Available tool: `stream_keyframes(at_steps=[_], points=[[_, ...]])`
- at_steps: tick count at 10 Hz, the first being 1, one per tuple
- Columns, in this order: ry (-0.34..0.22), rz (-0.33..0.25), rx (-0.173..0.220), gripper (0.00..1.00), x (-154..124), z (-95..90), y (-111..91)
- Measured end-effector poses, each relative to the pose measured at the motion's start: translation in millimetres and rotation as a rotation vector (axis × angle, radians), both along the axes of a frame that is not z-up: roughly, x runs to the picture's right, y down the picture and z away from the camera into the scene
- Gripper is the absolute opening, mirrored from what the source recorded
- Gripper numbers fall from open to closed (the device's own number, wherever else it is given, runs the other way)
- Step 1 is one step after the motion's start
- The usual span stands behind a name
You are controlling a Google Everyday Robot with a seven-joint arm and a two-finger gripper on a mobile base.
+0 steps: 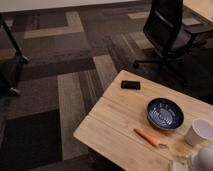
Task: Place the white sponge in the ceramic bowl
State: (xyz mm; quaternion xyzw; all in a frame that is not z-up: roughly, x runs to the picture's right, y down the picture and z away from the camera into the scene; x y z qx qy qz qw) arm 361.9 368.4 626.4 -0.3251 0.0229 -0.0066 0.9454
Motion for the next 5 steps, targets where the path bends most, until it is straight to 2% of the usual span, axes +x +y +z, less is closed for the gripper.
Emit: stream_keyframes(at_steps=[2,3,4,5], points=[[0.01,0.003,0.006,0.63,0.6,2.6,0.7],[0.017,0.006,0.007,0.55,1.1,3.5,0.2],[0.029,0.0,0.011,0.41,1.1,3.2,-2.2],[0.036,-0.014,0.011,0.22,-3.9,-0.7,-7.0]])
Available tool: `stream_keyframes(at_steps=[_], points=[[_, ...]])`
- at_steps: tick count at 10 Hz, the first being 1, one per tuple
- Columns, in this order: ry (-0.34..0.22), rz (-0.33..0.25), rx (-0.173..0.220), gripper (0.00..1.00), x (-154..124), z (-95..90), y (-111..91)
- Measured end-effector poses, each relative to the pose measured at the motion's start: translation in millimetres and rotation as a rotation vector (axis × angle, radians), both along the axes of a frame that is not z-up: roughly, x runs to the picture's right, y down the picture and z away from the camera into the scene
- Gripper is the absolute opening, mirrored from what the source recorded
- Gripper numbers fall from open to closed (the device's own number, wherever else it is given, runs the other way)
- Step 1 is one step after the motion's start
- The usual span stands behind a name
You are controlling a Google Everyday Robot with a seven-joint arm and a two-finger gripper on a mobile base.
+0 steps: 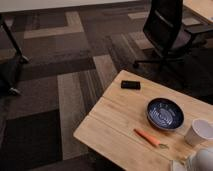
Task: Place the white sponge in the ceramic bowl
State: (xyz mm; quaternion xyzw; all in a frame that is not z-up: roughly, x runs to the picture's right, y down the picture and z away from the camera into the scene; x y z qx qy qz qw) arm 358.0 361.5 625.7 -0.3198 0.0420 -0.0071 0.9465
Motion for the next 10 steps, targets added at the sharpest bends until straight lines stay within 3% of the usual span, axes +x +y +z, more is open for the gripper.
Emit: stream_keyframes(at_steps=[1,2,3,4,7,10], points=[[0.013,-0.004,-0.014,0.08,-3,-6.8,-3],[0.04,0.007,-0.019,0.0,-7,-14.5,-12],[0.068,0.006,-0.018,0.0,-12,-15.7,-27],[0.097,0.009,-0.007,0.0,-24,-11.8,-58],[0.106,0.052,0.038,0.0,-54,-2.4,-113],[0.108,0.054,0.038,0.0,-54,-2.6,-113]])
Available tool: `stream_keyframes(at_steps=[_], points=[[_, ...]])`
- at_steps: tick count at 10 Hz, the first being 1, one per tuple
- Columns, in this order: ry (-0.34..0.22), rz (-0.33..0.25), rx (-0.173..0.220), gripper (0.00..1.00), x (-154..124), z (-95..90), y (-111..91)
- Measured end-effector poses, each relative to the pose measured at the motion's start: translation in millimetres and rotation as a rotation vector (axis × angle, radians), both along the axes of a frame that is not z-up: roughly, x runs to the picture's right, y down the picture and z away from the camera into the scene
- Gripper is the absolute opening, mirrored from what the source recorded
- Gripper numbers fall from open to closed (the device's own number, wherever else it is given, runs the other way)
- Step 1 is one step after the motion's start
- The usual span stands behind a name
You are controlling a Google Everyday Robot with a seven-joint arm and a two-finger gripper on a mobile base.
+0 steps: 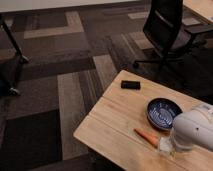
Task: Place the white sponge in the ceramic bowl
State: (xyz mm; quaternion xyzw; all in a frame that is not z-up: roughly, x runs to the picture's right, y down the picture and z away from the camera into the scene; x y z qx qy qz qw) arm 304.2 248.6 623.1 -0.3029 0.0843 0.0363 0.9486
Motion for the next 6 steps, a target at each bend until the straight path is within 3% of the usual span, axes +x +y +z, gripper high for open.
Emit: stream_keyframes(at_steps=[2,6], points=[[0.0,0.003,0.006,0.0,2,2.6,-4],[-0.045,-0.09,0.045,0.0,2,24.0,-73]])
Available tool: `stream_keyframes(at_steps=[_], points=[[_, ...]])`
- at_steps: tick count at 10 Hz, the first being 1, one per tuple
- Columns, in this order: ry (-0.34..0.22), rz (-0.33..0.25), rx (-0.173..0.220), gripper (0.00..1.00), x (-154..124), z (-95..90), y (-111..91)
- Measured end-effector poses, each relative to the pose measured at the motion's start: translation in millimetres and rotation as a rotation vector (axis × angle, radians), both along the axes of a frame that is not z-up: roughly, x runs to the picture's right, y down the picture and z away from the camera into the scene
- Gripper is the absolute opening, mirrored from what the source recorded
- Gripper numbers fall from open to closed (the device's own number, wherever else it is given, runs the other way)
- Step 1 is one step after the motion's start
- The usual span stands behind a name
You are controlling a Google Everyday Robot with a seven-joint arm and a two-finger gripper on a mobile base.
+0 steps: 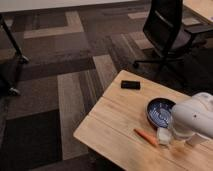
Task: Place the white sponge in the ceramic bowl
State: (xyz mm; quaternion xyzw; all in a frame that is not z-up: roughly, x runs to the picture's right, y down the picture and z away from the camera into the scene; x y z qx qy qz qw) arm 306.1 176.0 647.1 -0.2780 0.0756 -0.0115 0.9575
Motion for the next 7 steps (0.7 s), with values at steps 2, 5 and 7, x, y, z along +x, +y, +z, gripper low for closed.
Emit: stream_keyframes(at_steps=[2,5,7], points=[[-0.013,-0.052,0.004,0.0,2,16.9,-45],[0.007,-0.071,0.025,0.0,30,59.5,-105],[0.015,-0.07,0.018,0.12,40,74.8,-116]])
